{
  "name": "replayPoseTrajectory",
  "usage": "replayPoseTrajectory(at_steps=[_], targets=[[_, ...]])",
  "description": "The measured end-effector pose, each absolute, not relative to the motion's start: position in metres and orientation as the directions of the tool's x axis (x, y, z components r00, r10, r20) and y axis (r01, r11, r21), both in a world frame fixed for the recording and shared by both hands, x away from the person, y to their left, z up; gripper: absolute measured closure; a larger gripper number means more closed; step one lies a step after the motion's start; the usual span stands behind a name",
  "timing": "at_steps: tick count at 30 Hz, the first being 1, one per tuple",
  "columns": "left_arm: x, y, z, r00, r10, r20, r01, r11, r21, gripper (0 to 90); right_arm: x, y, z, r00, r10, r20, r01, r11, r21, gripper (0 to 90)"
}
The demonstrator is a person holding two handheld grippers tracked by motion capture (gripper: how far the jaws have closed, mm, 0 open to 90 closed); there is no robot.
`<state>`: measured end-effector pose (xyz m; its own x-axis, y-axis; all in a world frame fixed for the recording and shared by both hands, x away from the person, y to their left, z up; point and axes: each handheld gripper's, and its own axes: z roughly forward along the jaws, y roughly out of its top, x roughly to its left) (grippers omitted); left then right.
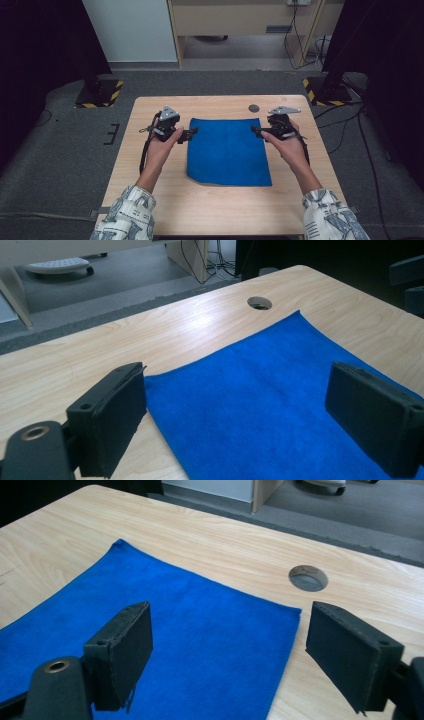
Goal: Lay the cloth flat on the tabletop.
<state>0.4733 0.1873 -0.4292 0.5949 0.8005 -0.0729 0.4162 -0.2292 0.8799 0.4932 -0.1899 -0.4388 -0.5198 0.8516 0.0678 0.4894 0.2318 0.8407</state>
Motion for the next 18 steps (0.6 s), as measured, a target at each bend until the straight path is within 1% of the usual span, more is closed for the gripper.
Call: replayPoseTrajectory(at_steps=[7,11,18], targets=[[0.468,0.192,-0.437,0.600,0.796,-0.076,0.420,-0.232,0.877,8.0,0.482,-0.181,-0.443,-0.559,0.827,0.059,0.480,0.265,0.837,23.3],[0.464,0.195,-0.440,0.603,0.793,-0.090,0.425,-0.224,0.877,8.0,0.475,-0.173,-0.445,-0.582,0.811,0.061,0.472,0.275,0.838,24.6],[0.457,0.198,-0.445,0.612,0.786,-0.086,0.420,-0.231,0.878,7.8,0.465,-0.159,-0.448,-0.616,0.784,0.076,0.464,0.283,0.839,26.5]])
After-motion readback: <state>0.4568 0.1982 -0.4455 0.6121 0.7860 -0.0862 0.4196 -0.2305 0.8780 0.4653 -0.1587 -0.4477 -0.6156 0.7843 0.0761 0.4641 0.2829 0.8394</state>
